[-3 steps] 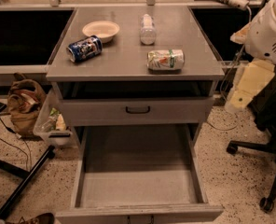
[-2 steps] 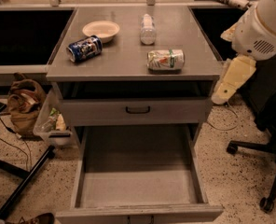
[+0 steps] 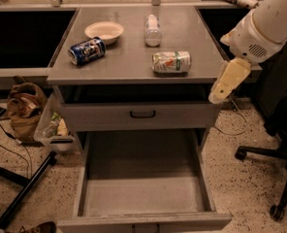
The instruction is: Place 7up can into middle drawer
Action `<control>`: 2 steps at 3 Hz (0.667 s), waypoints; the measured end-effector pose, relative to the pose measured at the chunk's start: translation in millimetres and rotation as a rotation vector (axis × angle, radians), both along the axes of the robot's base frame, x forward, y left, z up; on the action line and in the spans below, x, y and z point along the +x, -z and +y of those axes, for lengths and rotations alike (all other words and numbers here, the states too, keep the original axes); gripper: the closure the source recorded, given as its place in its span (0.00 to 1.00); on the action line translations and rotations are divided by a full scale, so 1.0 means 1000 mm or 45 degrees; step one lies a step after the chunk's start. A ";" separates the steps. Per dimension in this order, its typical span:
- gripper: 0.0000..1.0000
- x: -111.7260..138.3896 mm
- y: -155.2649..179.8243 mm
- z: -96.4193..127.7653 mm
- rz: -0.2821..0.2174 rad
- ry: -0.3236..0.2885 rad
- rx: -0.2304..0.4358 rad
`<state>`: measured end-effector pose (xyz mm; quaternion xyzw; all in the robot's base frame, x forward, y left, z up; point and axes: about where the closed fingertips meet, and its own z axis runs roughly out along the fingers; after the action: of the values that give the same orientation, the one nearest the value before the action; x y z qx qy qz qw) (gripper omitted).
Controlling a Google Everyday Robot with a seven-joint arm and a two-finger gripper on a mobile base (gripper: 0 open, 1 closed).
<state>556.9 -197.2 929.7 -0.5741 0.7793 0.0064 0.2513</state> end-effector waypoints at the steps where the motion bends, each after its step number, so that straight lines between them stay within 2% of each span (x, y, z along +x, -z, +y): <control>1: 0.00 0.009 0.001 0.002 -0.022 0.006 0.029; 2: 0.00 0.042 0.001 0.008 -0.082 0.009 0.090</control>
Offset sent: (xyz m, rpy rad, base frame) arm 0.0899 0.0139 0.0001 0.1378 -0.1331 -0.0157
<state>598.9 -188.7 928.8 -0.5622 0.7719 0.0144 0.2964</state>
